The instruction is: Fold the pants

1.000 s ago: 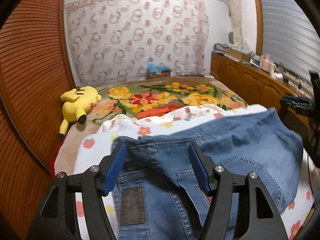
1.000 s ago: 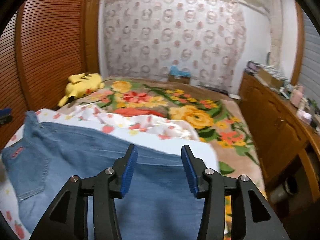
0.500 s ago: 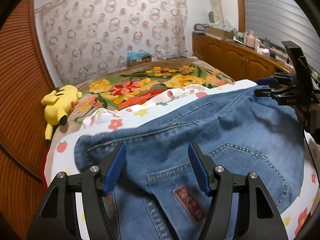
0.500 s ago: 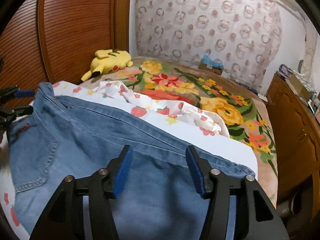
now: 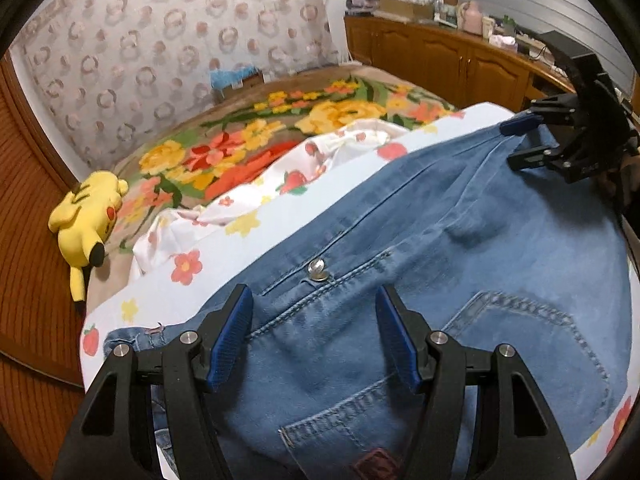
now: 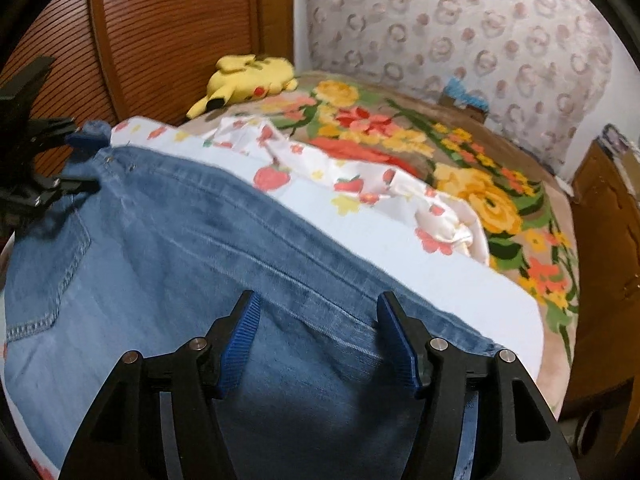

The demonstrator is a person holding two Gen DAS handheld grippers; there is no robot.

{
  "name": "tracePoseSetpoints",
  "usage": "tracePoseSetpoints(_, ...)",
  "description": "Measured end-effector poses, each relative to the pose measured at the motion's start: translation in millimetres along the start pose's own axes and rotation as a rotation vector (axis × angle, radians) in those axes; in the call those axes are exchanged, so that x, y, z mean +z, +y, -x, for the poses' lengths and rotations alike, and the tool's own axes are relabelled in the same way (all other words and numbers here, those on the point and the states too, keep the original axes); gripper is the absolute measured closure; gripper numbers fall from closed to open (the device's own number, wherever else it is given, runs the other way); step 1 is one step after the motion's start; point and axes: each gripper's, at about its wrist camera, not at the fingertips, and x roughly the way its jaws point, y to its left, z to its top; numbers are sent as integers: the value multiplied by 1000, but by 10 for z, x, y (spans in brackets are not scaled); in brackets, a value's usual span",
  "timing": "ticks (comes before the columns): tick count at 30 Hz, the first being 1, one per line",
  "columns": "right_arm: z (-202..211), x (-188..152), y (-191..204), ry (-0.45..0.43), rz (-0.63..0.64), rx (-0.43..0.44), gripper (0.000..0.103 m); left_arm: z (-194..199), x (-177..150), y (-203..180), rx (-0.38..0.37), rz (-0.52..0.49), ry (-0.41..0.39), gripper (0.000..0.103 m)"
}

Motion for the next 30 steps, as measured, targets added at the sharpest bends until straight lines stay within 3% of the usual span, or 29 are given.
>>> tracePoseSetpoints(6, -54, 51, -142, 20, 5, 40, 40, -61, -84, 58, -34, 40, 24, 51)
tracePoseSetpoints(12, -106, 31, -118, 44, 30, 44, 82, -44, -109, 74, -21, 32, 32, 80)
tracePoseSetpoints(16, -84, 15, -37, 42, 58, 40, 95, -1, -148, 50, -19, 9, 34, 89)
tracePoseSetpoints(26, 122, 61, 28, -49, 20, -4, 98, 311, -85, 125, 2, 57, -53, 92)
tracePoseSetpoints(30, 243, 98, 12, -118, -7, -39, 98, 516, 8, 193, 30, 86, -140, 92)
